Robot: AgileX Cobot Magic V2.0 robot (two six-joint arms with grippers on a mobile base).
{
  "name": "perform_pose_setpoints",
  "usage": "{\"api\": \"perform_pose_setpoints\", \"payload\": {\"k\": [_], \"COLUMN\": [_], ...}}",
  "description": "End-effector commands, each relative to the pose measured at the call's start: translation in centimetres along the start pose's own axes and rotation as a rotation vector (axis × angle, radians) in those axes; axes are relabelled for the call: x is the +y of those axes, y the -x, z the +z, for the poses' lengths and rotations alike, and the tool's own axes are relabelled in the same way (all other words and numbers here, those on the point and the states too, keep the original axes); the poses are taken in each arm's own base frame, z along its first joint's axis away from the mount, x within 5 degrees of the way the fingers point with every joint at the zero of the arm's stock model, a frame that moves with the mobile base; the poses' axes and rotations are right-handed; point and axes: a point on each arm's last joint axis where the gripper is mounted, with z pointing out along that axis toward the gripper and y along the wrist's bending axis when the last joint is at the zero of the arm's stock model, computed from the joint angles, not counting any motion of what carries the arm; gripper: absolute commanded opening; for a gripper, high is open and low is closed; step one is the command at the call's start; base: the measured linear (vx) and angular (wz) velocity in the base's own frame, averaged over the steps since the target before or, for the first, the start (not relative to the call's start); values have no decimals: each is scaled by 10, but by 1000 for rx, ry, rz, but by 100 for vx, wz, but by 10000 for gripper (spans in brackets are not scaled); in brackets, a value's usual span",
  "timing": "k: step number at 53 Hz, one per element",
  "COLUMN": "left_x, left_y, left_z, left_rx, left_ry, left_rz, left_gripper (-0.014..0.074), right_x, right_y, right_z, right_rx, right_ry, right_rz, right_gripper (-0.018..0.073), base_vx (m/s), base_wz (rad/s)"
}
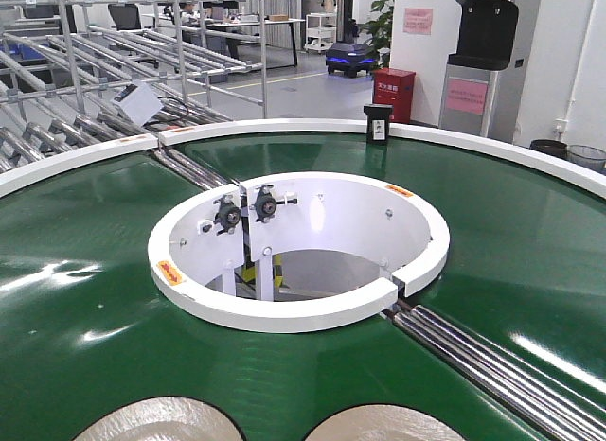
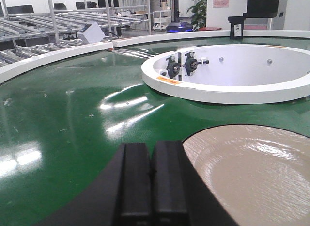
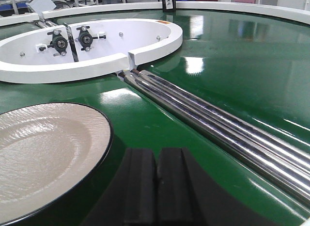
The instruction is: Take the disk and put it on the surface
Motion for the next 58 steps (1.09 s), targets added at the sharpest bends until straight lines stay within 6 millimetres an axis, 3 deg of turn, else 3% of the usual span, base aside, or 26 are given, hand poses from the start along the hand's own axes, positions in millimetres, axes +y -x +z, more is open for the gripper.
{"api": "perform_pose_setpoints", "payload": {"k": [1, 41, 51, 58], "left_x": [0, 0, 0, 1], "left_y": [14, 22, 38, 47], "left_z": [-1, -2, -7, -10], "left_rx": [-96, -185, -365, -448], "left_ry": [-1, -1, -2, -3], "left_rz": [-19, -23, -23, -23], "left_gripper": [-8, -8, -8, -8], "right_x": [0, 0, 1, 2], "right_y": [5, 6, 19, 35], "right_z": [0, 0, -2, -7], "right_rx": [-77, -89, -227, -413], "right_ry": [1, 2, 11, 22], "right_rz": [-11, -5, -4, -13], "right_gripper": [-8, -8, -8, -8], "base_vx": [0, 0, 0, 0], "base_wz": [0, 0, 0, 0]}}
